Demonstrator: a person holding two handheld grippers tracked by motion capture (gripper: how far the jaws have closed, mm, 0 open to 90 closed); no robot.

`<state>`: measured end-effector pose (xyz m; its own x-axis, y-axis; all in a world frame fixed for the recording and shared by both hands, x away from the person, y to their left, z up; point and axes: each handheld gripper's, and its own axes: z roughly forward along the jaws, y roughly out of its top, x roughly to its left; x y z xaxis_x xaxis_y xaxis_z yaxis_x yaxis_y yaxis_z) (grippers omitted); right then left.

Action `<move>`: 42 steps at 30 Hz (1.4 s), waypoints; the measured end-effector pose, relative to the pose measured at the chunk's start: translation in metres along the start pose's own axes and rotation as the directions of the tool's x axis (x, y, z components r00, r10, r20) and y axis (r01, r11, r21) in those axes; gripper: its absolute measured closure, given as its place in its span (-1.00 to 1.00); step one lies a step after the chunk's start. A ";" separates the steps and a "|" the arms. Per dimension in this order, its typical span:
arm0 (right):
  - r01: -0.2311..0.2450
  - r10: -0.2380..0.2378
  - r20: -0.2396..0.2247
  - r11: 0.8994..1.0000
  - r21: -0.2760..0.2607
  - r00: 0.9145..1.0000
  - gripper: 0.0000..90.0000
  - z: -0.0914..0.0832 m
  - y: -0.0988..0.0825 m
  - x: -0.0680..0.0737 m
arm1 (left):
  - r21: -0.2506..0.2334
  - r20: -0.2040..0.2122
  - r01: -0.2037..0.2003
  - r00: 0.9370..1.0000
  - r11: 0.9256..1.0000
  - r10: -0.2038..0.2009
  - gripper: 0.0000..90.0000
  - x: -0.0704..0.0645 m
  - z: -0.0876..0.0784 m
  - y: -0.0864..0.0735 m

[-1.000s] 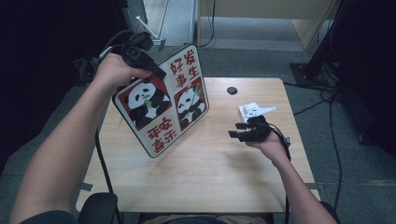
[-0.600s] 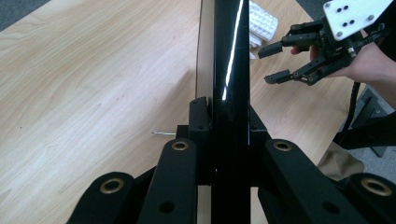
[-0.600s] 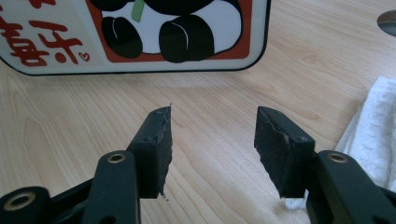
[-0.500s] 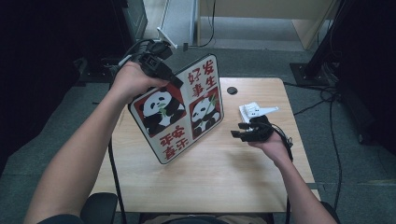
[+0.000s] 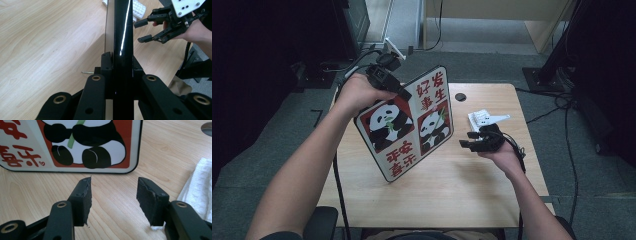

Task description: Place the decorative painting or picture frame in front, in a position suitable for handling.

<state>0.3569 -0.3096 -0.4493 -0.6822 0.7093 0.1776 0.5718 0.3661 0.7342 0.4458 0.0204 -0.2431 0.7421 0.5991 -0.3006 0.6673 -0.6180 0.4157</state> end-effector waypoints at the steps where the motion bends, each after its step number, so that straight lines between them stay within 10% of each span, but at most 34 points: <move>1: 0.003 -0.003 -0.003 1.000 0.000 1.000 0.03 0.001 0.000 0.000 | 0.001 0.001 0.003 1.000 1.000 -0.003 0.78 0.000 0.000 0.001; 19: -0.007 0.007 -0.001 1.000 0.007 1.000 -0.01 0.001 0.000 -0.002 | 0.027 -0.012 0.011 1.000 1.000 -0.011 0.56 0.004 0.002 0.001; 42: -0.072 0.071 0.029 0.997 0.009 0.997 -0.01 -0.002 0.004 -0.025 | -0.125 -0.020 -0.012 1.000 0.992 0.010 0.00 0.014 -0.039 -0.041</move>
<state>0.3754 -0.3276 -0.4493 -0.6262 0.7507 0.2107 0.6232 0.3195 0.7139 0.4262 0.0737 -0.2313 0.7474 0.6028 -0.2794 0.6449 -0.5570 0.5233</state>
